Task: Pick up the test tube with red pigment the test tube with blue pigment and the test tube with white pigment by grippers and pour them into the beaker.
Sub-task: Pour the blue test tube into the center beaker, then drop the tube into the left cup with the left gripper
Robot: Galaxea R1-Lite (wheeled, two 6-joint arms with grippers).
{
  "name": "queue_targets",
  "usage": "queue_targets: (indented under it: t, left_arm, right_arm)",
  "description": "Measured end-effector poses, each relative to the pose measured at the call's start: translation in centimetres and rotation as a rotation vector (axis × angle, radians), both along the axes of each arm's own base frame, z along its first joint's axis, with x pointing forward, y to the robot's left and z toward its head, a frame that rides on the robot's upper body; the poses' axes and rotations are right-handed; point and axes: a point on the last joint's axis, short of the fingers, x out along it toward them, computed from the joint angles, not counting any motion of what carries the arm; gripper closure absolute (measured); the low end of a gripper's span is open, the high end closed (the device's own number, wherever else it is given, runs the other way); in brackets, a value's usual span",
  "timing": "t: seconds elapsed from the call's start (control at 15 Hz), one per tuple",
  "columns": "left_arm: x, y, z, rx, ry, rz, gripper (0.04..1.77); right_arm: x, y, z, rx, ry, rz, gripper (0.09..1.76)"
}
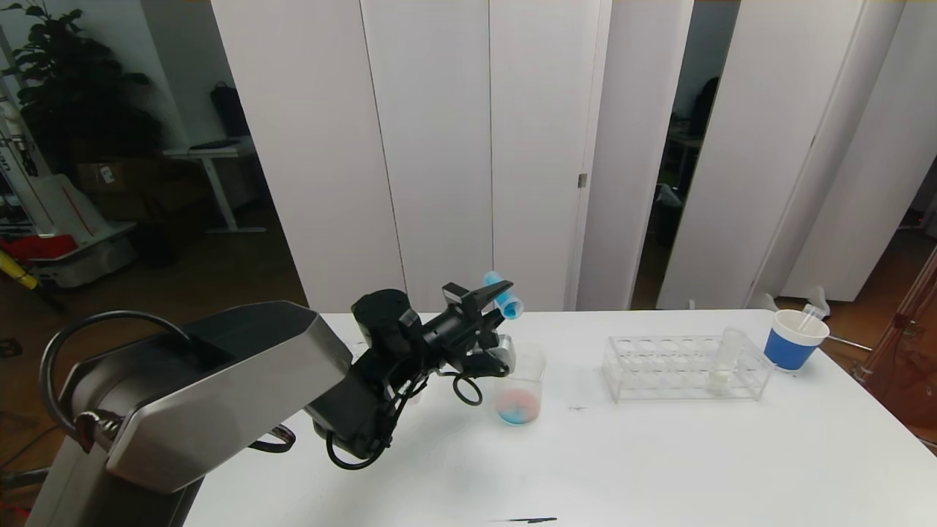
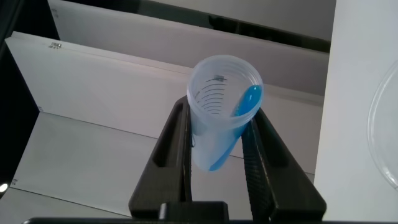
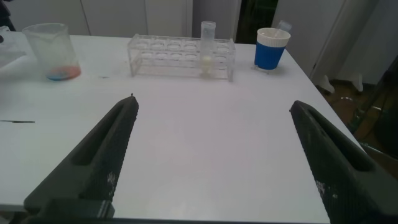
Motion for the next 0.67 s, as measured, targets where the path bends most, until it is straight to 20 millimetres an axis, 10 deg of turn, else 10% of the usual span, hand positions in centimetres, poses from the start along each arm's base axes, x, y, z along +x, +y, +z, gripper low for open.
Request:
queue_targets:
  t: [0.67]
  left_arm:
    - [0.04, -0.02, -0.02, 0.029, -0.031, 0.008, 1.25]
  right_arm:
    - [0.00, 0.00, 0.00, 0.000, 0.000, 0.000, 0.10]
